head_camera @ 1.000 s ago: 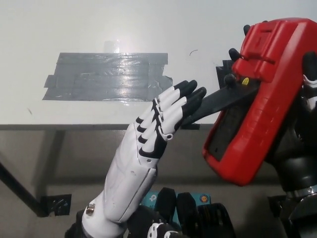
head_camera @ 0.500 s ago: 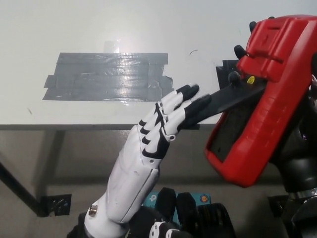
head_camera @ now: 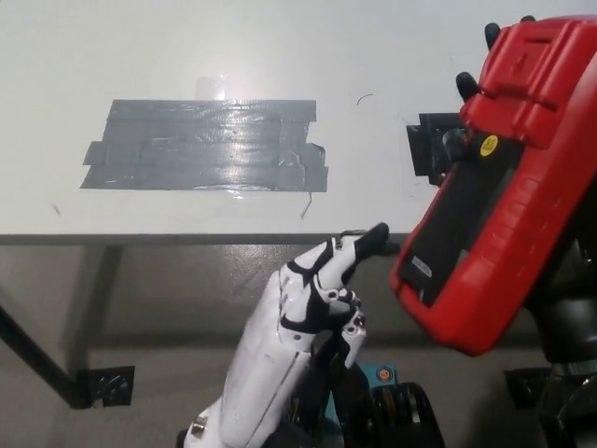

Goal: The robot first picks the multimeter with right hand and then unfolds the black stand on the back of it using left hand

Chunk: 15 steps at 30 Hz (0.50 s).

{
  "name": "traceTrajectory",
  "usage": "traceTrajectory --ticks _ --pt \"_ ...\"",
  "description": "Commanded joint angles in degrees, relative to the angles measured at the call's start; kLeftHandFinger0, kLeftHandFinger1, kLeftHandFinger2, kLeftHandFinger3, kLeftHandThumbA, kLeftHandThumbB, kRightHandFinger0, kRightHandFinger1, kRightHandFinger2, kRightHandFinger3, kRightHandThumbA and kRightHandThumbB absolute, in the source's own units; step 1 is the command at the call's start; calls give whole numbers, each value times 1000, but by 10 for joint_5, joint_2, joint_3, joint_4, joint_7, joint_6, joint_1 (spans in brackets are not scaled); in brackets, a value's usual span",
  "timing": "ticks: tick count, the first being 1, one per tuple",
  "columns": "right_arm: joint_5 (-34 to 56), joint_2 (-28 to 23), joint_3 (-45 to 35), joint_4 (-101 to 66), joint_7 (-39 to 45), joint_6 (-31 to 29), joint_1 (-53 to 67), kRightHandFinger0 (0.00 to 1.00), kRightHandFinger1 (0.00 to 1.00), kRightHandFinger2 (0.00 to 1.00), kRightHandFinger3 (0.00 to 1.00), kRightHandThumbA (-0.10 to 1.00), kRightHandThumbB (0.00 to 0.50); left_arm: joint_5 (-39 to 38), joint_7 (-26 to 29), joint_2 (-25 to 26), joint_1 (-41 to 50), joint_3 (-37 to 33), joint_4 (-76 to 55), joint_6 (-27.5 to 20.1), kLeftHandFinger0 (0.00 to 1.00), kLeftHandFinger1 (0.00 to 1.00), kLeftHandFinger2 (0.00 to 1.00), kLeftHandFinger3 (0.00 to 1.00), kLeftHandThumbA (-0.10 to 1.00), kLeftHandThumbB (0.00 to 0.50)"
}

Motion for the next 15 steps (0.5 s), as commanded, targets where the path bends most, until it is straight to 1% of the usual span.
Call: traceTrajectory --ticks 1,2,3,4,5,6,7,8,9,10,11,12,13,14,15 --pt "26 9 -3 -26 -7 -39 -37 0 419 906 1000 -100 77 13 40 5 -2 -17 2 -19 831 0 0 1000 1000 251" --pt "22 10 -4 -26 -11 -41 -40 0 399 889 1000 -100 84 8 42 9 -2 -21 5 -19 792 0 0 1000 1000 252" --pt "23 8 -6 -25 -13 -42 -42 0 392 883 1000 -100 81 7 46 12 -1 -24 6 -19 759 0 0 1000 1000 255" --pt "20 6 -8 -23 -15 -42 -45 0 390 886 990 -100 81 7 49 15 2 -25 6 -19 689 0 0 1000 1000 261" --pt "12 2 -12 -17 -19 -40 -50 0 382 880 991 -100 78 3 56 21 4 -25 8 -19 682 0 0 1000 1000 270" --pt "-1 -1 -18 -11 -24 -36 -56 0 368 870 1000 -100 79 0 55 26 7 -22 8 -19 611 0 0 1000 1000 277" --pt "-14 -7 -27 3 -24 -34 -62 0 363 860 1000 -100 76 6 59 34 13 -19 6 -19 657 0 0 1000 1000 251" --pt "-17 -11 -33 12 -21 -34 -66 0 406 873 1000 -100 65 10 63 39 15 -18 4 -19 731 0 0 1000 1000 248" --pt "-17 -14 -36 18 -18 -35 -69 0 434 873 1000 -100 55 12 65 42 16 -17 4 -19 746 0 0 1000 1000 240" --pt "-27 -21 -48 41 -9 -36 -76 1 508 879 1000 -100 42 10 70 55 24 -15 3 -19 702 2 52 1000 1000 238" --pt "-63 -25 -58 61 -6 -33 -87 1 522 863 1000 -100 43 8 73 62 33 -10 1 -19 689 8 92 1000 1000 248" --pt "-85 -35 -69 87 -2 -32 -100 0 505 858 1000 -100 37 -2 75 70 38 -8 3 -19 665 54 146 1000 1000 257" --pt "-105 -41 -77 110 6 -35 -110 0 486 862 1000 -100 31 6 92 82 39 -10 4 -19 639 97 216 1000 1000 239" --pt "-126 -48 -78 124 12 -34 -114 13 492 903 1000 -100 29 7 93 86 45 -8 4 -19 659 195 301 1000 1000 233" --pt "-170 -65 -78 152 28 -33 -125 16 496 928 1000 -100 20 -1 83 88 58 1 2 -19 765 321 400 1000 1000 262"
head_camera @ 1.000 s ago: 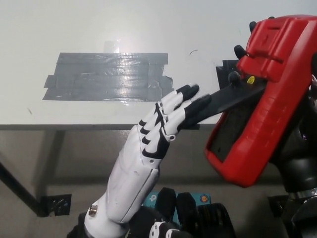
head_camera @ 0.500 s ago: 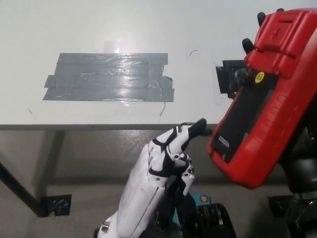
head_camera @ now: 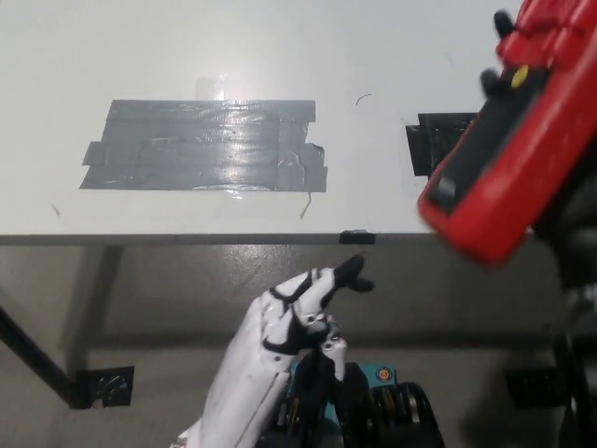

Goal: The robot first picks the multimeter with right hand and then unfolds the black stand on the back of it using left hand

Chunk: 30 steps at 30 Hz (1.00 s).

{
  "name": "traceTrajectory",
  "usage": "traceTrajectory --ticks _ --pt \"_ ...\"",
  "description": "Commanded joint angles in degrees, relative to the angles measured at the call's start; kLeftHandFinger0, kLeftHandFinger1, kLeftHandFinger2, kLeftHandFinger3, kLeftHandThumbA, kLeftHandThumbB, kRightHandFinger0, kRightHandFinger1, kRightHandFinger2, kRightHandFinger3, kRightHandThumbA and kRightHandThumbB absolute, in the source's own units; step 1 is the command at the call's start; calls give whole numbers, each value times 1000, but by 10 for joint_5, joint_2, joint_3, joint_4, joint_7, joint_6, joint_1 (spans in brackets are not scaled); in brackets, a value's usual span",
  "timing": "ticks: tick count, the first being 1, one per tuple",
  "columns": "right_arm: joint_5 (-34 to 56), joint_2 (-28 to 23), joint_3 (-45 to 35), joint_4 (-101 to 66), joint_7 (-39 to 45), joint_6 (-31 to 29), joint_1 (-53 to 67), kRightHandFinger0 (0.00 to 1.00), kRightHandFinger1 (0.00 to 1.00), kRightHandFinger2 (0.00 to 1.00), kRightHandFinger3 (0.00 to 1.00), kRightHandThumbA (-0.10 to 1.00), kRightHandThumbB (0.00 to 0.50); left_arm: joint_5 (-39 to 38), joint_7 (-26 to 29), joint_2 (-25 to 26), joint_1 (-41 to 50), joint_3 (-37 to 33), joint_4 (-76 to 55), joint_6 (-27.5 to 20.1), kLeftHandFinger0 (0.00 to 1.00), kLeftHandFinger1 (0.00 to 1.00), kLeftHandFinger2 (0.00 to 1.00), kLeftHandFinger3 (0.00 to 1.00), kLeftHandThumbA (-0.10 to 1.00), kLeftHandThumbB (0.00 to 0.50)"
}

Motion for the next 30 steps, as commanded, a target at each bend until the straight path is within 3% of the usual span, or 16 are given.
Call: traceTrajectory --ticks 1,2,3,4,5,6,9,12,14,16,19,21,22,26,30 --pt "-147 -38 -16 67 56 -24 -58 17 496 929 1000 -100 18 -14 20 10 29 20 -11 -15 819 358 425 1000 1000 268" --pt "-176 -57 -14 99 70 -29 -68 27 501 936 1000 -100 19 -8 31 19 35 20 -10 -15 1000 534 549 1000 1000 267" --pt "-197 -66 -13 123 74 -35 -76 32 509 947 1000 -100 42 7 36 20 42 25 -9 -15 1000 600 662 1000 1000 270" --pt "-239 -89 -7 169 88 -50 -92 27 528 999 962 -100 51 30 45 27 54 32 -8 -15 1000 853 868 1000 1000 269" --pt "-239 -89 -7 169 89 -51 -91 13 522 1000 953 -100 60 30 44 27 55 31 -8 -15 1000 875 880 1000 1000 267" --pt "-287 -111 2 229 98 -73 -110 2 517 962 910 -100 80 40 45 47 59 32 -7 -15 1000 1000 1000 1000 1000 238" --pt "-369 -147 31 322 95 -95 -140 0 473 869 862 -100 111 64 18 50 81 62 -4 -15 1000 1000 1000 1000 1000 256" --pt "-448 -179 72 402 101 -126 -163 0 443 867 850 -100 101 40 -6 61 106 70 -2 -6 1000 1000 1000 1000 1000 282" --pt "-484 -194 95 459 108 -151 -183 0 408 812 826 -100 102 40 0 65 110 73 7 -14 1000 1000 1000 1000 1000 264" --pt "-508 -201 118 530 99 -157 -213 0 311 731 770 -100 128 38 1 70 114 75 12 -15 1000 1000 1000 1000 1000 265" --pt "-547 -205 158 641 86 -177 -259 26 321 657 711 -100 143 37 -4 69 119 77 15 -14 1000 1000 1000 1000 1000 269" --pt "-557 -205 171 682 83 -187 -275 28 205 487 661 -100 151 42 -5 67 120 79 16 -14 1000 1000 1000 1000 1000 270" --pt "-560 -205 181 722 88 -200 -290 0 22 418 672 -100 148 43 -4 68 120 79 19 -14 1000 1000 1000 1000 1000 267" --pt "-547 -193 192 813 106 -235 -321 0 0 442 606 -100 149 43 4 73 119 79 20 -15 1000 1000 1000 1000 1000 250" --pt "-525 -177 189 868 111 -238 -340 0 47 565 711 -100 150 33 10 74 115 78 21 -15 1000 1000 1000 1000 1000 231"
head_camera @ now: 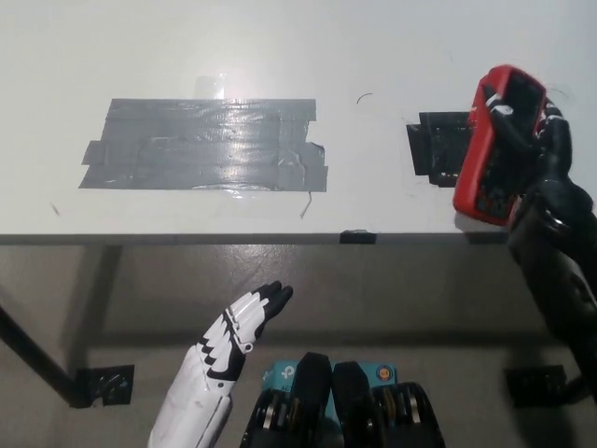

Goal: The robot first picks the multimeter with right hand and then unfolds the black stand on the back of it using left hand

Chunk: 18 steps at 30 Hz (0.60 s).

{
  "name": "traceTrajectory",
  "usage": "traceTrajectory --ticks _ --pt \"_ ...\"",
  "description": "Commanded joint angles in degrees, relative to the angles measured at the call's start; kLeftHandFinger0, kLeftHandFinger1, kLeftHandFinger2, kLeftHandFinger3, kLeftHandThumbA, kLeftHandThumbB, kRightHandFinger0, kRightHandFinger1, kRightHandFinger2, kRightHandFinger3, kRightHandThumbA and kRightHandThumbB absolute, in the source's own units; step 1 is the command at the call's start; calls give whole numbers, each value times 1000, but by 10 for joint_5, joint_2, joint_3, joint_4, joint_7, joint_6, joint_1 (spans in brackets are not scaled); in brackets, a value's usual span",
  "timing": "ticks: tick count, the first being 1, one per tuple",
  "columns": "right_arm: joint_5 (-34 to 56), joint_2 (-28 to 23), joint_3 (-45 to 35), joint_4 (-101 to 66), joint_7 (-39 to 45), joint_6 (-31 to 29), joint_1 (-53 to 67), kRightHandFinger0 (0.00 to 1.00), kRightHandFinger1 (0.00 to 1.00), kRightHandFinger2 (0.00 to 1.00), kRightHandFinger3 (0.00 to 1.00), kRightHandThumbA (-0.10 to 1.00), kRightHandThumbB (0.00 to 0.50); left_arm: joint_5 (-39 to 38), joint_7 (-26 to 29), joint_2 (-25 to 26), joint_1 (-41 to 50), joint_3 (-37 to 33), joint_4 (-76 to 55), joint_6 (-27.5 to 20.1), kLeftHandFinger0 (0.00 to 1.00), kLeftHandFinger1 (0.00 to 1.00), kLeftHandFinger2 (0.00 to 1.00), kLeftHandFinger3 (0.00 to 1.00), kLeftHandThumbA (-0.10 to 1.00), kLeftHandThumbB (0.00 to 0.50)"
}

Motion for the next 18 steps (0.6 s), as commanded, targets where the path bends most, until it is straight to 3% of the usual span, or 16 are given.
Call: traceTrajectory --ticks 1,11,15,17,18 --pt "-191 -21 45 170 86 -204 -198 0 49 596 746 -100 143 12 7 21 16 21 -4 -16 1000 1000 1000 1000 1000 232" --pt "-205 8 45 243 90 -248 -231 0 111 652 693 -100 142 20 39 23 10 27 23 -16 1000 1000 1000 1000 1000 202" --pt "-221 15 44 259 85 -254 -237 0 145 662 676 -100 139 23 44 17 12 29 27 -16 1000 1000 1000 1000 1000 212" --pt "-225 16 44 262 84 -251 -239 0 188 695 720 -100 159 21 48 17 8 27 30 -16 1000 1000 1000 1000 1000 212" --pt "-228 17 43 264 85 -242 -238 58 287 774 801 -100 193 19 49 18 7 27 31 -16 1000 1000 1000 1000 1000 217"
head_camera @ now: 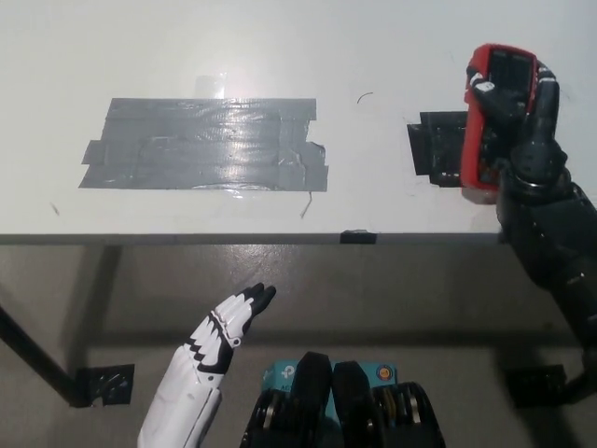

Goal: The robot first picks the multimeter with right hand and then unfolds the black stand on the back of it using left hand

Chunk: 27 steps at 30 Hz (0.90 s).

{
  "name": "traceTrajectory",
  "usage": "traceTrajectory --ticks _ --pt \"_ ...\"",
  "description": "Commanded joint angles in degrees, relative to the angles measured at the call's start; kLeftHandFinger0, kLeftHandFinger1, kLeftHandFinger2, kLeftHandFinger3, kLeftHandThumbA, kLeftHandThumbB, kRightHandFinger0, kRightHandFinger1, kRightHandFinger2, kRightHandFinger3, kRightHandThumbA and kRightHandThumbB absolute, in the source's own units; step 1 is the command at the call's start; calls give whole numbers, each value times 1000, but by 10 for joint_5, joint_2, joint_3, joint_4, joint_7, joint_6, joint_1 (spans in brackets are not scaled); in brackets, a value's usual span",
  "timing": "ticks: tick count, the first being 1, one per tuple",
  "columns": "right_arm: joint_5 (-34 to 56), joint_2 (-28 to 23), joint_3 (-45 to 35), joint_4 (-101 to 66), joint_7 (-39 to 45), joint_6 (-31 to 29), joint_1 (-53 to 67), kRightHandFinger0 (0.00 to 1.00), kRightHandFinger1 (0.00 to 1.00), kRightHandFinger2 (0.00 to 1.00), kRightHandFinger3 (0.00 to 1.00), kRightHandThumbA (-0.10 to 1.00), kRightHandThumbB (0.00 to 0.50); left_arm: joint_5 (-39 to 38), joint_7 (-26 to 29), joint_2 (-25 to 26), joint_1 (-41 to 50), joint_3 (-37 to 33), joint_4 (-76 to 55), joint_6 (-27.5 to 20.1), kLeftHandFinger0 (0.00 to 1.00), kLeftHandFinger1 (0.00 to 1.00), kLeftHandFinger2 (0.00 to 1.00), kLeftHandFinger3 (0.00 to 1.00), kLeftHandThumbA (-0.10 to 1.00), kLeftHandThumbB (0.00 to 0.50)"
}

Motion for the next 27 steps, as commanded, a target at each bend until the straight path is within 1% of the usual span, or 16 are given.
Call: traceTrajectory --ticks 1,2,3,4,5,7,9,10,12,14,18,20,21,24,26,27 --pt "-104 -1 5 4 47 -108 -109 239 490 930 982 -69 221 7 51 14 1 3 -1 -16 1000 1000 1000 1000 1000 214" --pt "-106 -5 11 1 79 -87 -106 525 757 1000 1000 92 270 9 55 16 1 3 0 -16 1000 1000 1000 1000 1000 216" --pt "-107 -8 15 -1 105 -74 -103 638 815 1000 1000 144 287 10 55 16 1 4 0 -16 1000 1000 1000 1000 1000 216" --pt "-111 -15 27 -4 151 -47 -99 799 966 1000 1000 288 296 15 58 17 1 5 0 -16 1000 1000 1000 1000 1000 215" --pt "-123 -22 45 2 190 -20 -101 1000 1000 1000 1000 413 322 16 61 17 -1 6 1 -16 1000 1000 1000 1000 1000 215" --pt "-147 -30 78 28 252 6 -102 1000 1000 1000 1000 636 436 17 65 17 -5 7 2 -16 1000 1000 1000 1000 1000 218" --pt "-158 -31 95 47 284 16 -98 1000 1000 1000 1000 660 487 19 67 16 -6 8 4 -16 1000 1000 1000 1000 1000 224" --pt "-160 -29 100 59 295 15 -96 1000 1000 1000 1000 666 495 19 67 17 -7 8 4 -16 1000 1000 1000 1000 1000 224" --pt "-168 -27 111 80 308 20 -93 1000 1000 1000 1000 710 500 24 72 16 -9 10 4 -16 1000 1000 1000 1000 1000 220" --pt "-177 -23 121 95 315 25 -93 1000 1000 1000 1000 734 483 24 68 16 -8 16 2 -16 1000 1000 1000 1000 1000 217" --pt "-195 -22 139 124 330 33 -89 1000 1000 1000 1000 729 484 19 71 15 -8 21 -1 -16 1000 1000 1000 1000 1000 212" --pt "-202 -22 145 135 337 38 -86 1000 1000 1000 1000 714 492 25 76 17 -8 23 -2 -16 1000 1000 1000 1000 1000 204" --pt "-204 -22 144 138 338 38 -85 1000 1000 1000 1000 714 486 27 77 18 -8 24 -2 -16 1000 1000 1000 1000 1000 200" --pt "-217 -26 144 147 340 35 -86 1000 1000 1000 1000 762 462 24 77 19 -8 27 -1 -16 1000 1000 1000 1000 1000 201" --pt "-225 -32 137 141 335 31 -87 1000 1000 1000 1000 786 463 25 76 18 -9 30 0 -16 1000 1000 1000 1000 1000 205" --pt "-234 -36 133 135 319 23 -88 1000 1000 1000 1000 790 464 23 73 16 -9 32 0 -16 1000 1000 1000 1000 1000 209"
